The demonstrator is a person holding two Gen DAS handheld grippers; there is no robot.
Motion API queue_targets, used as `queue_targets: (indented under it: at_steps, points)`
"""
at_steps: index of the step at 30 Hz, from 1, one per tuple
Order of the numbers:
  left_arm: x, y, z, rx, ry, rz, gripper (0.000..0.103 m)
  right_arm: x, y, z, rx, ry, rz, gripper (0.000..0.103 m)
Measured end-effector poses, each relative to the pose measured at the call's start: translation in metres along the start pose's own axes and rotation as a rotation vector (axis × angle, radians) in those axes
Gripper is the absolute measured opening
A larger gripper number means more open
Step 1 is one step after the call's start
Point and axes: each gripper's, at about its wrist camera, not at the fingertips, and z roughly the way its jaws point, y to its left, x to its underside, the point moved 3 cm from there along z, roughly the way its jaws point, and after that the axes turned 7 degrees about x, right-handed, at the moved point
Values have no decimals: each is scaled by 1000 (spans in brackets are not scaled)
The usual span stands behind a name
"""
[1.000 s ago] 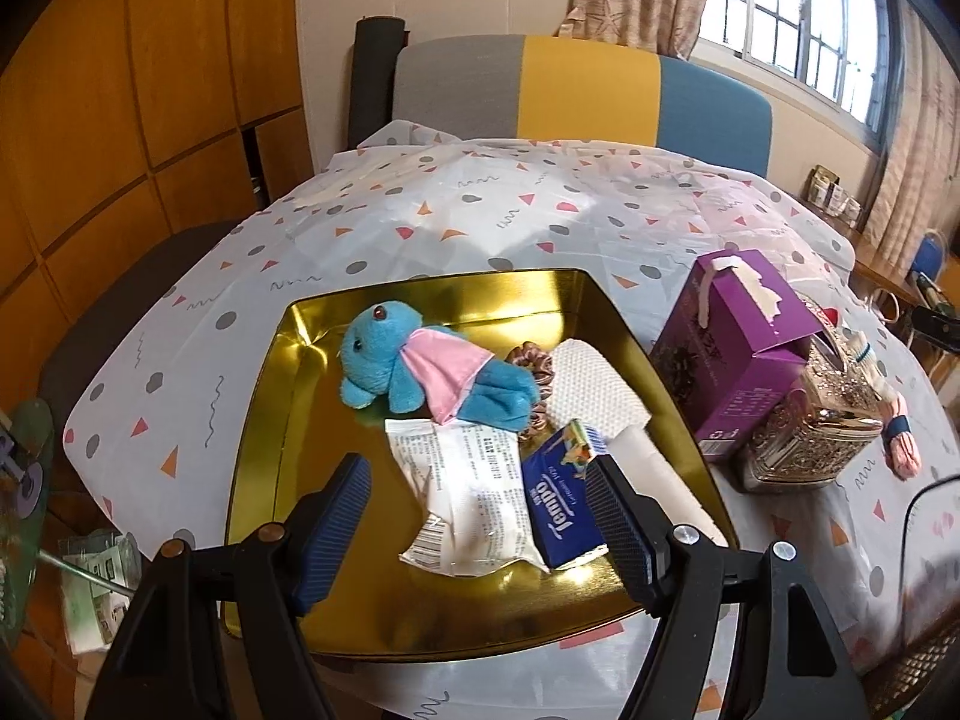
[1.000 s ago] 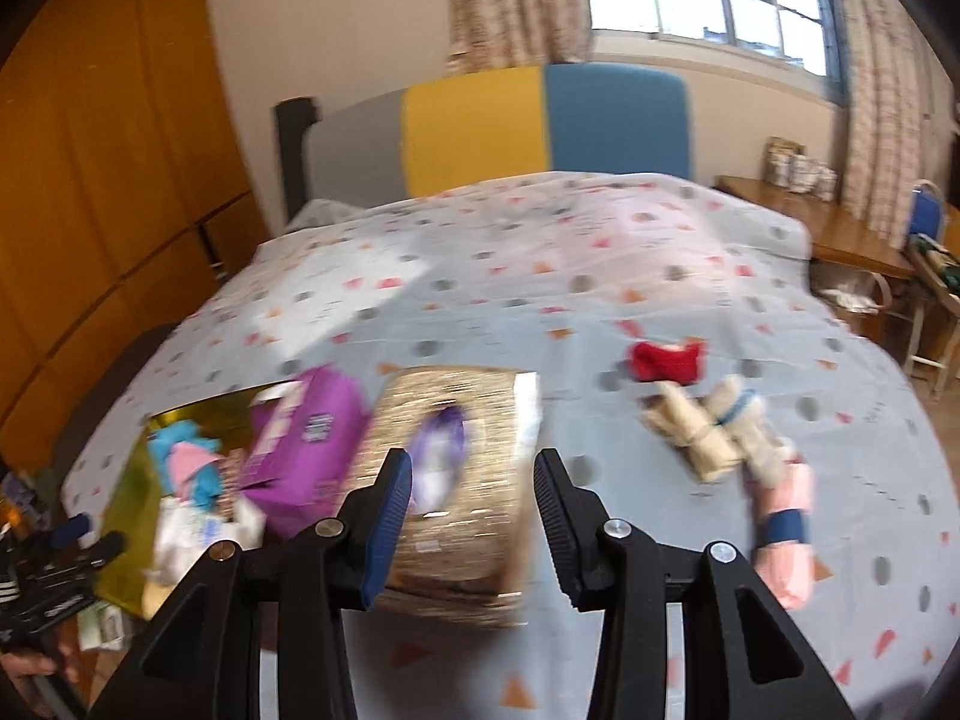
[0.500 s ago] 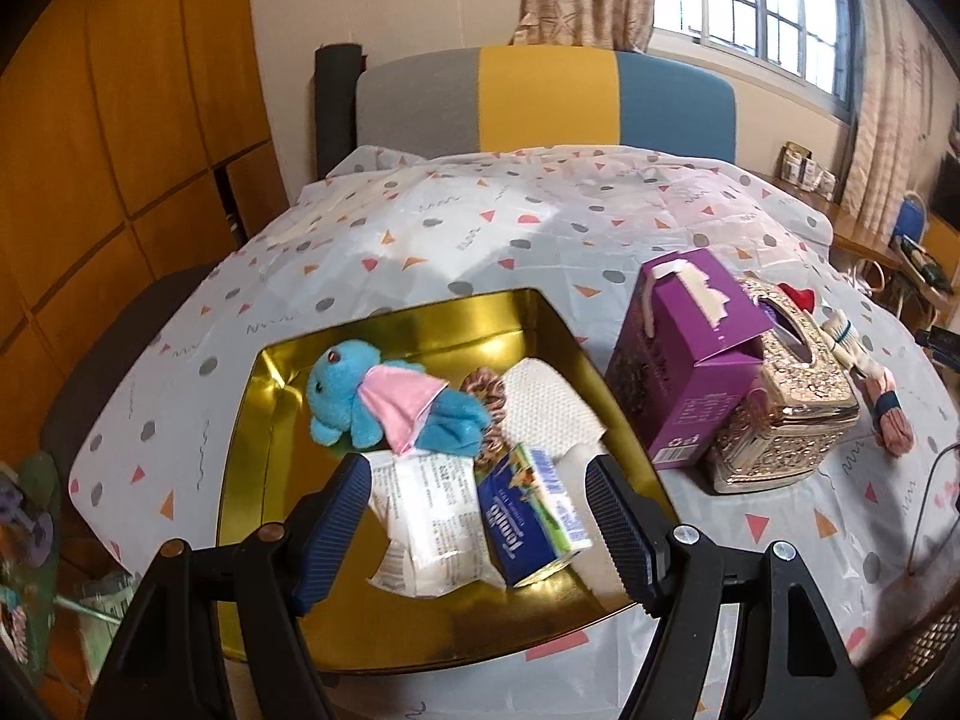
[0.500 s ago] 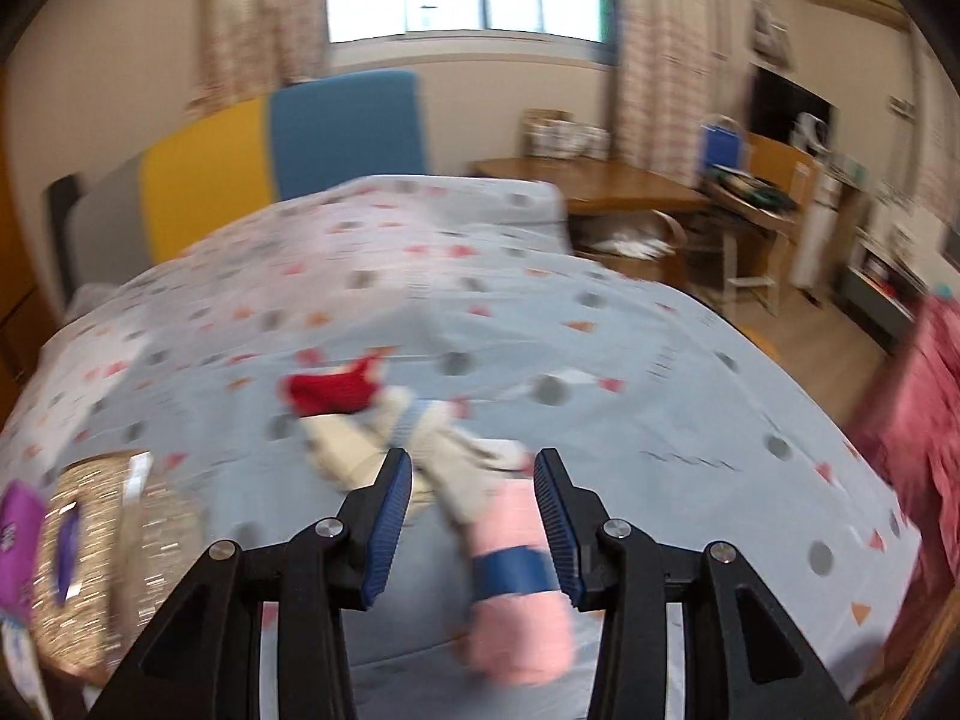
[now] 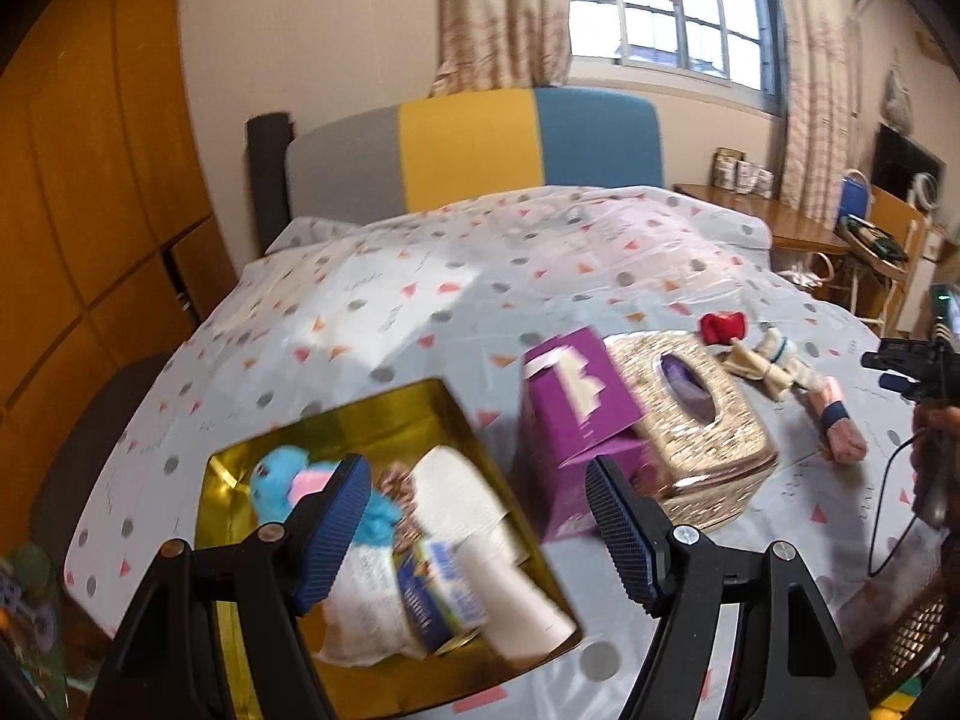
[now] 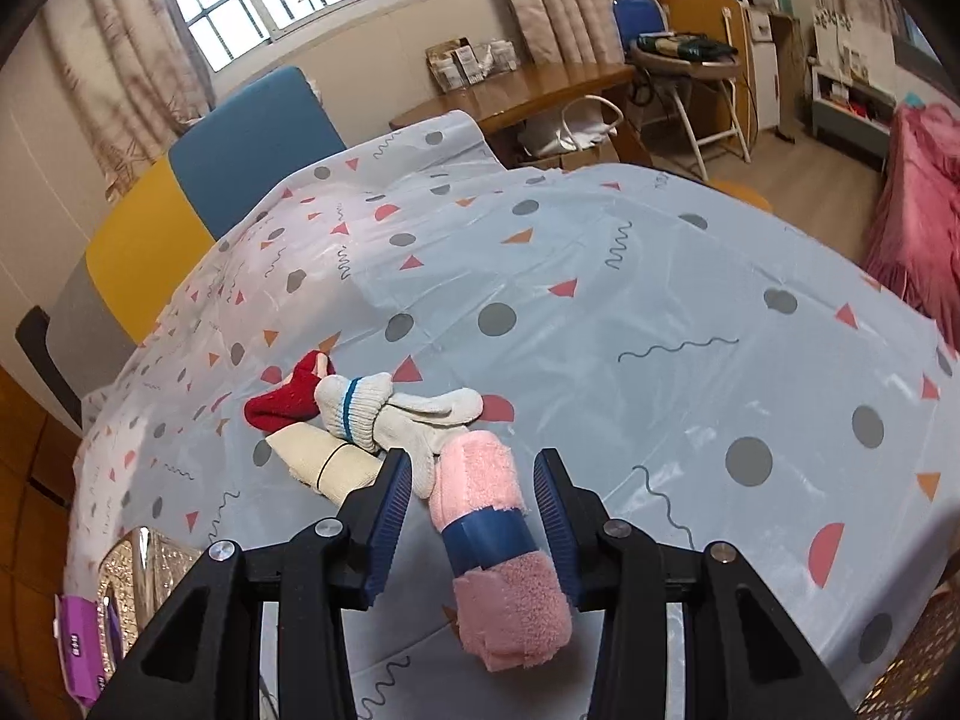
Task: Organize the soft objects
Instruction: 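Move both tools back over the socks and cloth bundle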
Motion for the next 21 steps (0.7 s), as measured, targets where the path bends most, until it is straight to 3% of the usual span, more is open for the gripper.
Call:
queue_targets:
  at_steps: [3, 12, 17, 21]
  points:
    - [-15, -19, 2, 39, -13, 33, 75, -1, -1, 1, 0, 0, 10, 43]
    - [-71, -103, 18, 248, -40, 102, 75, -4, -8, -1, -24, 3, 57, 43]
    - [-91, -148, 59, 368, 83, 59, 75, -4, -18, 1, -47, 23, 114, 43]
    - [-101, -180, 99, 381, 176, 51, 75, -4, -22, 1, -68, 38, 142, 44]
